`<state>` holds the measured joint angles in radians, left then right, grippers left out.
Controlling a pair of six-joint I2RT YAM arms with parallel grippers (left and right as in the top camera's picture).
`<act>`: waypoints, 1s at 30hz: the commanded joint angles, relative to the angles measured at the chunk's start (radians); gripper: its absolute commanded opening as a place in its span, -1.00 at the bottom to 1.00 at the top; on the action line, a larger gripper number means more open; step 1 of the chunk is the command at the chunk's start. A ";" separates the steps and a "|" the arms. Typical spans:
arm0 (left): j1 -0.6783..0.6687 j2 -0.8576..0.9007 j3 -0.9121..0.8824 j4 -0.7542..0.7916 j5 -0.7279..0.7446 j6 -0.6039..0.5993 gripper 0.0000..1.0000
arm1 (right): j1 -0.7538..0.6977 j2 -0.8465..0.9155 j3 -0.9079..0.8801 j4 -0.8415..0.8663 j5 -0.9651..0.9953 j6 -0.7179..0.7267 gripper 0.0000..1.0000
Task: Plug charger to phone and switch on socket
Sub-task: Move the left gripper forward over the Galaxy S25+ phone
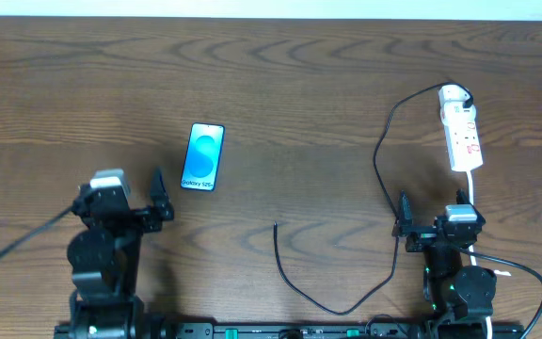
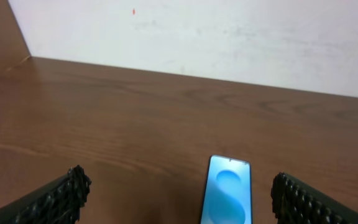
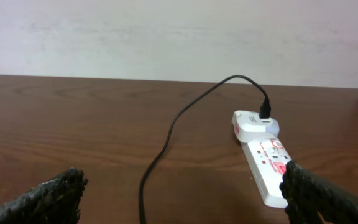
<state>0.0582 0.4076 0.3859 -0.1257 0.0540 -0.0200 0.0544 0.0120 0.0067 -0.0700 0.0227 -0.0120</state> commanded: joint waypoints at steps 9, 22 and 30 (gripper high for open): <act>0.005 0.338 0.294 -0.079 0.066 0.021 0.90 | -0.007 -0.006 -0.001 -0.004 0.009 -0.012 0.99; 0.005 0.653 0.615 -0.379 0.066 0.086 0.90 | -0.007 -0.006 -0.001 -0.004 0.009 -0.012 0.99; 0.001 0.780 0.749 -0.527 0.067 0.137 0.90 | -0.007 -0.006 -0.001 -0.004 0.009 -0.012 0.99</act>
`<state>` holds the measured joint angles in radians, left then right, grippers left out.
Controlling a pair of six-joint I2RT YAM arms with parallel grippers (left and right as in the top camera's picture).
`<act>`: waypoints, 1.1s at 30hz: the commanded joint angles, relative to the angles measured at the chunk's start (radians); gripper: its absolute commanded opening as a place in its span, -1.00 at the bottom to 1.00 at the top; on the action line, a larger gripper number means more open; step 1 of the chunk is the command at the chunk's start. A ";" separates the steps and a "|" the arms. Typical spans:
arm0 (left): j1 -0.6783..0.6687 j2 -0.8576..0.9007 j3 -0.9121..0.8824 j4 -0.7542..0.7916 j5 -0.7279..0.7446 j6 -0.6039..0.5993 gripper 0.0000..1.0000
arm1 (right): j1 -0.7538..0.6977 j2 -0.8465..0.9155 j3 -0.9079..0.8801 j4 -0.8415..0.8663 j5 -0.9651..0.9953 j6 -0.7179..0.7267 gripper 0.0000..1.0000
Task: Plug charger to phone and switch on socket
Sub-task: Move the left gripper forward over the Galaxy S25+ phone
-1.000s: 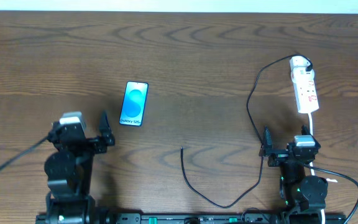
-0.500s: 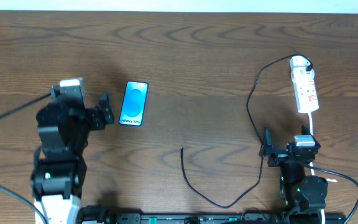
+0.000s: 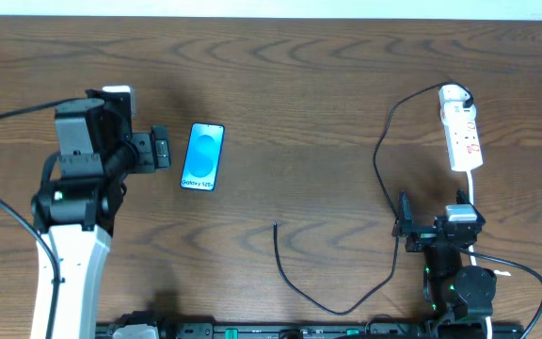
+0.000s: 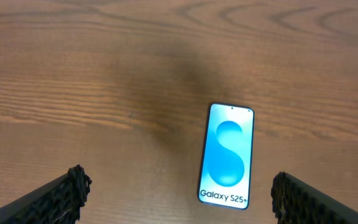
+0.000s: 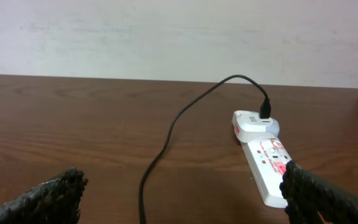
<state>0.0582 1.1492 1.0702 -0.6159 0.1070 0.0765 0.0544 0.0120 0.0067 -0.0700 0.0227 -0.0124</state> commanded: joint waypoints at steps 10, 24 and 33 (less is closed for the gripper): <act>-0.013 0.142 0.146 -0.138 0.025 0.062 0.90 | -0.007 -0.006 -0.001 -0.004 0.009 -0.012 0.99; -0.020 0.146 0.145 -0.143 0.024 0.061 0.63 | -0.007 -0.006 -0.001 -0.004 0.009 -0.011 0.99; -0.021 0.148 0.145 -0.141 0.024 0.061 0.96 | -0.007 -0.006 -0.001 -0.004 0.008 -0.011 0.99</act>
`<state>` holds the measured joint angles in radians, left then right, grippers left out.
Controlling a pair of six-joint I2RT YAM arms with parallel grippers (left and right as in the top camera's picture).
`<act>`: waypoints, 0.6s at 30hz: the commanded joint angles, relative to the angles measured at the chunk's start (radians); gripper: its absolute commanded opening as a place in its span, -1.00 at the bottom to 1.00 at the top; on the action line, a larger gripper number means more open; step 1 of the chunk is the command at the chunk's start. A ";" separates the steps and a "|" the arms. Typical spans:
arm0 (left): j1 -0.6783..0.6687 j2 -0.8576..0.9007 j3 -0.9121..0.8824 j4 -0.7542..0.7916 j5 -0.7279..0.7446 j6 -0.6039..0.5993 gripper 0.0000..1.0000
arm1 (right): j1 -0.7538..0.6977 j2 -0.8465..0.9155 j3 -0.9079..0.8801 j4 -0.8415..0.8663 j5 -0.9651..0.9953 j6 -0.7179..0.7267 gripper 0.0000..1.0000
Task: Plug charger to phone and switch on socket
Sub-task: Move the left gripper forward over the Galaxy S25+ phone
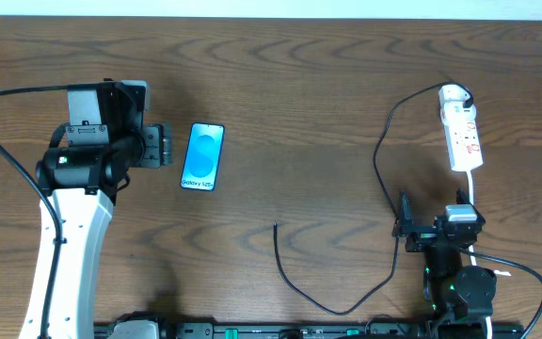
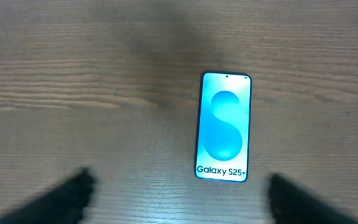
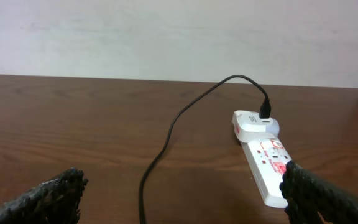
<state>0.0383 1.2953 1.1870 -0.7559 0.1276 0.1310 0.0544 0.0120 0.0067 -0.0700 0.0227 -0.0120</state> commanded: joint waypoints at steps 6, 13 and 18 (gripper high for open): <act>-0.014 0.034 0.028 -0.008 0.004 0.003 0.95 | -0.007 -0.006 -0.001 -0.004 0.009 -0.012 0.99; -0.074 0.105 0.048 -0.007 -0.001 0.000 0.96 | -0.007 -0.006 -0.001 -0.004 0.009 -0.012 0.98; -0.132 0.191 0.086 -0.028 -0.112 0.000 0.96 | -0.007 -0.006 -0.001 -0.004 0.009 -0.012 0.99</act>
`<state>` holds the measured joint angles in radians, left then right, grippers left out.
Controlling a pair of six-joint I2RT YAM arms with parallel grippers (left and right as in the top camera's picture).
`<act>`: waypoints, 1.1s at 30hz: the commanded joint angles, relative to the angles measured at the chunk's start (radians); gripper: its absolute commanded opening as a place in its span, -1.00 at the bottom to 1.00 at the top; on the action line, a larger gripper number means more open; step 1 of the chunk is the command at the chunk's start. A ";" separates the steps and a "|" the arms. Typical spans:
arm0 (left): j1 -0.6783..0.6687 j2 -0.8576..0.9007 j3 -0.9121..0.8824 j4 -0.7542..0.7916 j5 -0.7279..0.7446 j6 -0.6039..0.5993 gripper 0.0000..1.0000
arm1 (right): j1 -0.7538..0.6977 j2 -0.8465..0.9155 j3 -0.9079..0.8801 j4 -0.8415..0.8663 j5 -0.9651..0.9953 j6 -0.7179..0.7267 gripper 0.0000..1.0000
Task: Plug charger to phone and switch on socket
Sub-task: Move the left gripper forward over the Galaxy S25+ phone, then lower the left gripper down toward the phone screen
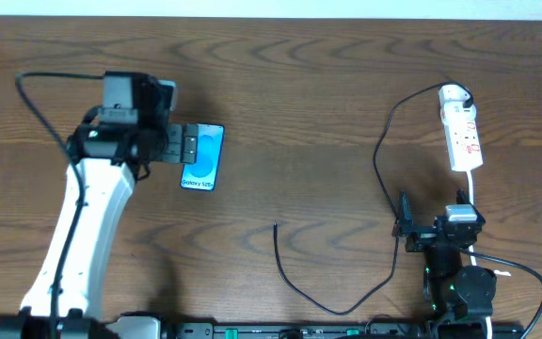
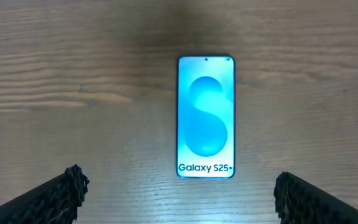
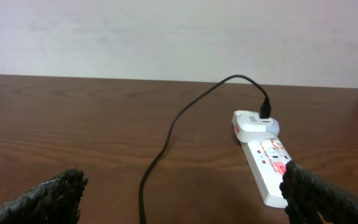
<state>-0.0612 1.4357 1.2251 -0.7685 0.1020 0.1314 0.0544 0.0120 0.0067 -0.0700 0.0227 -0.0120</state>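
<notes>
The phone (image 1: 209, 158) lies face up on the wooden table, its blue "Galaxy S25+" screen lit. My left gripper (image 1: 186, 148) hovers over its left edge, open; in the left wrist view the phone (image 2: 206, 116) lies ahead, between the fingertips (image 2: 72, 190). The black charger cable (image 1: 380, 160) runs from the white adapter (image 1: 453, 93), plugged into the white power strip (image 1: 463, 135), to a free end (image 1: 275, 225) at mid table. My right gripper (image 3: 182, 196) stands open near the front edge, facing the strip (image 3: 266, 165) and touching nothing.
A white lead (image 1: 474, 202) from the strip passes the right arm's base (image 1: 454, 273). A pale wall (image 3: 166, 37) rises behind the table's far edge. Bare wood lies between the phone and the cable's free end.
My left gripper has moved right and now hangs over the phone's left edge, with the phone centred in its view. Phone, cable, strip and right arm are unchanged.
My left arm was folded near the front left, its open gripper looking level across the table at the phone. Then it was raised left of the phone, looking down on it. It stood closer each time and is now over the phone. The right arm stayed put.
</notes>
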 commanded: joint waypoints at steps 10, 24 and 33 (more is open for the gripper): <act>-0.076 0.206 0.133 -0.062 -0.095 -0.003 0.95 | -0.007 -0.006 -0.001 -0.004 0.009 -0.012 0.99; -0.076 0.302 0.147 -0.053 -0.037 -0.068 0.96 | -0.007 -0.006 -0.001 -0.004 0.009 -0.012 0.98; -0.076 0.327 0.147 -0.051 -0.039 -0.095 0.96 | -0.007 -0.006 -0.001 -0.004 0.009 -0.012 0.98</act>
<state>-0.1349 1.7325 1.3437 -0.8150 0.0540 0.0502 0.0544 0.0120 0.0067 -0.0700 0.0227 -0.0124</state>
